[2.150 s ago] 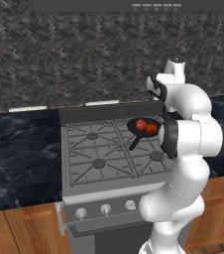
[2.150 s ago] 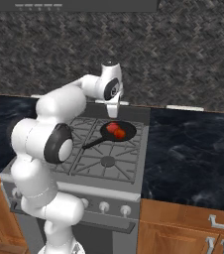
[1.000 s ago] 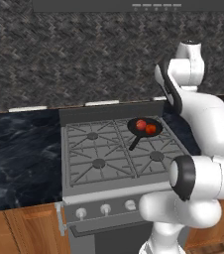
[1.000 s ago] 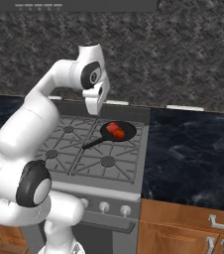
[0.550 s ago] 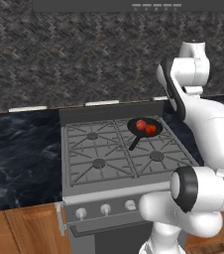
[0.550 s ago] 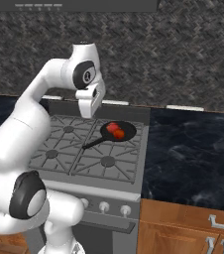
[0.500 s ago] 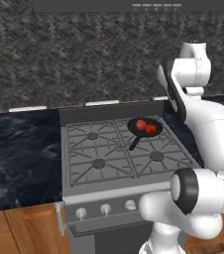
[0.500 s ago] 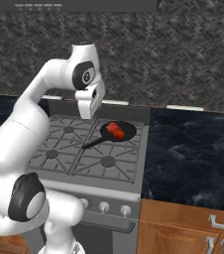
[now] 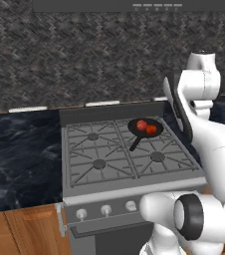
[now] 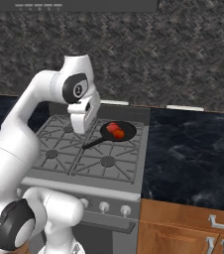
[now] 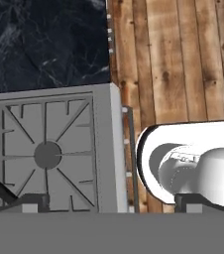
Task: Place the pan on the rear right burner on the stove. Then place the tomato and the onion in the pan and turn on the rear right burner.
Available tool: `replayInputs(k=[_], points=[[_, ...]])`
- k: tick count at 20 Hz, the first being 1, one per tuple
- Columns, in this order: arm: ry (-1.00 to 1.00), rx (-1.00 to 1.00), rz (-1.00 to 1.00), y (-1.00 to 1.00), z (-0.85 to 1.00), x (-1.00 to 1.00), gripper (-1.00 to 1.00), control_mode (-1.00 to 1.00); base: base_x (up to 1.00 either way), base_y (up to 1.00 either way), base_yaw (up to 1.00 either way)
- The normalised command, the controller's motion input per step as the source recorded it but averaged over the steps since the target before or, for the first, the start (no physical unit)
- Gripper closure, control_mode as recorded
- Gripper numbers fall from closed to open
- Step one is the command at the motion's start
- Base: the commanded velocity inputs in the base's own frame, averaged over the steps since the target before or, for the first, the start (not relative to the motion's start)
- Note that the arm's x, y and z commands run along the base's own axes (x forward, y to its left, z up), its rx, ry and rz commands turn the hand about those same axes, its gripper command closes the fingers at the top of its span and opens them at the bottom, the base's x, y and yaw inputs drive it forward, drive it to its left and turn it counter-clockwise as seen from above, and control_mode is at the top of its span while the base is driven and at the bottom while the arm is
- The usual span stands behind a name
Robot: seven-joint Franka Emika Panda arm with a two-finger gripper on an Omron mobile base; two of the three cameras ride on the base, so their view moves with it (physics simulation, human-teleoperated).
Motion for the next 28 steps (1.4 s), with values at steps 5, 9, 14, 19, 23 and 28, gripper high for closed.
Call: replayInputs(k=[5,9,14,19,23,28], points=[[0.0,-0.03,0.0,0.21,-0.18,-0.35,-1.0,-1.0,0.0,0.0,0.0],[0.0,-0.01,0.03,0.16,-0.15,-0.18,-1.0,-1.0,0.0,0.0,0.0],[0.0,0.0,0.14,0.03,-0.15,-0.08,-1.0,-1.0,0.0,0.0,0.0],[0.02,-0.03,0.14,0.13,-0.22,0.0,-1.0,-1.0,0.0,0.0,0.0],[0.01,-0.07,0.07,0.25,-0.26,0.0,-1.0,-1.0,0.0,0.0,0.0],[0.01,-0.1,0.05,0.29,-0.33,0.05,-1.0,-1.0,0.0,0.0,0.0]])
